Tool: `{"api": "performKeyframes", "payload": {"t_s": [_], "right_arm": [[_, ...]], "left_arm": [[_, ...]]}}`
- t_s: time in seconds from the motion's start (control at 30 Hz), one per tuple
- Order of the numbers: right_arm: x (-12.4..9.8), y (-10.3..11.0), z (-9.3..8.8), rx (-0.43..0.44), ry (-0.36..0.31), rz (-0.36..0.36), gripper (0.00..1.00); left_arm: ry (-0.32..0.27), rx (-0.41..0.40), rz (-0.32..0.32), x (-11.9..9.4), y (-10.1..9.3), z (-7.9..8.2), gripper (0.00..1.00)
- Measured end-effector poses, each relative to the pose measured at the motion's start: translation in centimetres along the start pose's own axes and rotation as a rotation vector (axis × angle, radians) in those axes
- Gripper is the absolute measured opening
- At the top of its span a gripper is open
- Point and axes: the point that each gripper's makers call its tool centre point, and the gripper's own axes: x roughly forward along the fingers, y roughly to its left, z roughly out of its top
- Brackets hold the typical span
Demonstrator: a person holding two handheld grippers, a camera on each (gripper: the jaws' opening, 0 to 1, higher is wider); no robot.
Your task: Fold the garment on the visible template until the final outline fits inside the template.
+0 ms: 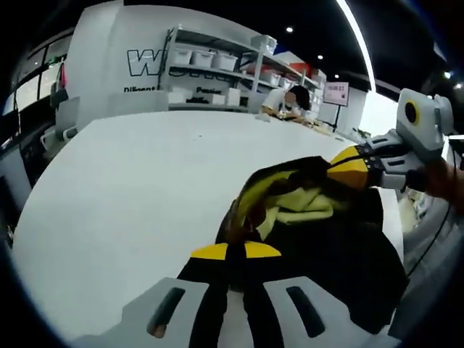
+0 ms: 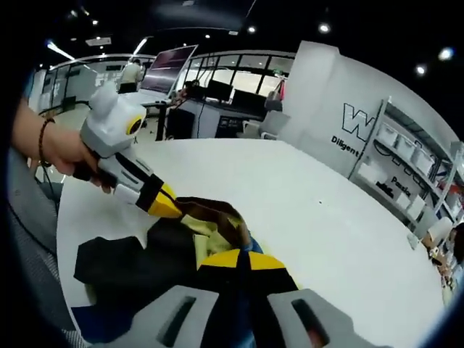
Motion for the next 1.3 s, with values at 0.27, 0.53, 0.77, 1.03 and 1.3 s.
{"api": "performKeyframes", "payload": {"t_s": [0.27, 0.53, 0.77, 1.03, 1.3], "right_arm": [[-1.1, -1.4, 1.1, 0.045, -0.036, -0.012, 0.00], [-1.7, -2.6, 1.4, 0.076, -0.046, -0.022, 0.00], [-2.1, -4.2, 2.2, 0.093, -0.069, -0.043, 0.00], [-1.9, -5.9, 3.7, 0.054, -0.085, -0.052, 0.00], [-1.6, -8.1, 5.3, 0.041, -0.112, -0.094, 0.00]], "left_arm": [[-0.051, -0.016, 0.000, -1.2, -0.3, 2.5, 0.00], [-0.078, 0.038, -0.001, -1.6, -0.6, 4.7, 0.00], [-0.106, 0.036, -0.004, -1.7, -0.4, 7.3, 0.00], [-0.123, 0.031, -0.005, -1.3, 0.0, 9.7, 0.00], [-0.160, 0.014, -0.011, -1.5, 0.3, 12.5, 0.00]]}}
